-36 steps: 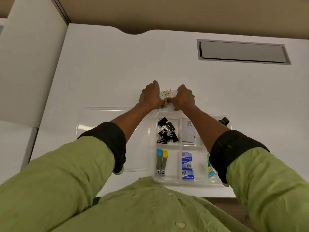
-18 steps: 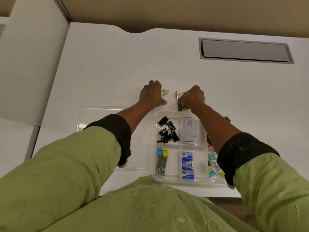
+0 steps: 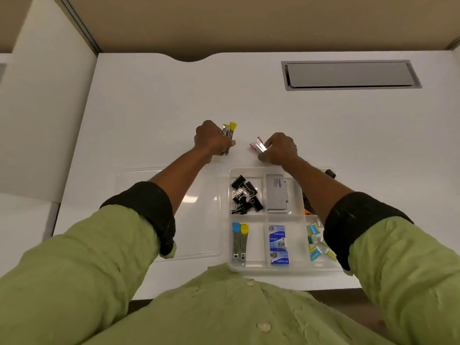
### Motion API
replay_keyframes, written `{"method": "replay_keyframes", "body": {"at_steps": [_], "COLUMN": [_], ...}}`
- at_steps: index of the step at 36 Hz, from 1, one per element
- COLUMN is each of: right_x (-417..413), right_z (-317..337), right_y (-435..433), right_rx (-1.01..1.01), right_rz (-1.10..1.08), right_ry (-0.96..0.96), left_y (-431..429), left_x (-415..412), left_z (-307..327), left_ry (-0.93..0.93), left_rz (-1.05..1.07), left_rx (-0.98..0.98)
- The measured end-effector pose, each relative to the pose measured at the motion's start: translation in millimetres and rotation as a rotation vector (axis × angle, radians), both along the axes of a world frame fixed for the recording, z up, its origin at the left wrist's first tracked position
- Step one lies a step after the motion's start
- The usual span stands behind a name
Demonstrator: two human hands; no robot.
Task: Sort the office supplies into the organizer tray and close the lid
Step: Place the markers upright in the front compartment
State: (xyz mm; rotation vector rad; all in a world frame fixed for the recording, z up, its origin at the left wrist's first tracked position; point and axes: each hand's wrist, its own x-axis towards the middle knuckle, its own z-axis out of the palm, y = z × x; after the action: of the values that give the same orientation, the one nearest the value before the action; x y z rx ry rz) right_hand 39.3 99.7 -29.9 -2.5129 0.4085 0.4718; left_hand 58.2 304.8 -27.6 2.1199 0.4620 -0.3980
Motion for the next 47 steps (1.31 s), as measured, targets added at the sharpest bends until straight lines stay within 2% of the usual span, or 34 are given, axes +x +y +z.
{"method": "replay_keyframes", "body": {"at_steps": [3,7,12,15,19,23,33,38,43,47], "right_x": [2,-8,-64,-114,-183,-233,-245,-238,-223,-218], "right_z": [13,43,82,85,72,53,16,9,9,6], "right_y": [-7,-17,-15,-13,-7,8,47,53,44,43], "right_rx": [0.087,0.36,0.662,0.702,0.523,0.269,-0.282,-0.323,-0.335,-0.327], "right_rz": [-0.016,-0.025,-0.147,-0.179,-0.193,-0.136,0.358,0.433,0.503,0.512], "right_ry": [-0.081,-0.136,-0.257,-0.218,-0.139,-0.19,-0.064,-0.042,0.092,0.099], "left_y": [12,29,50,59,67,68,38,28,29,32], "left_x": [-9,-25,-61,-95,-145,-193,-247,-256,-268,-277], "left_z": [12,28,38,40,38,31,31,34,31,27], "left_ry": [-0.047,-0.084,-0.09,-0.087,-0.09,-0.052,0.016,-0.033,-0.041,-0.023], "left_rz": [0.048,0.109,0.168,0.219,0.299,0.34,0.179,0.119,0.12,0.119], "left_rx": [-0.087,-0.177,-0.317,-0.393,-0.438,-0.445,-0.279,-0.155,-0.141,-0.115]}}
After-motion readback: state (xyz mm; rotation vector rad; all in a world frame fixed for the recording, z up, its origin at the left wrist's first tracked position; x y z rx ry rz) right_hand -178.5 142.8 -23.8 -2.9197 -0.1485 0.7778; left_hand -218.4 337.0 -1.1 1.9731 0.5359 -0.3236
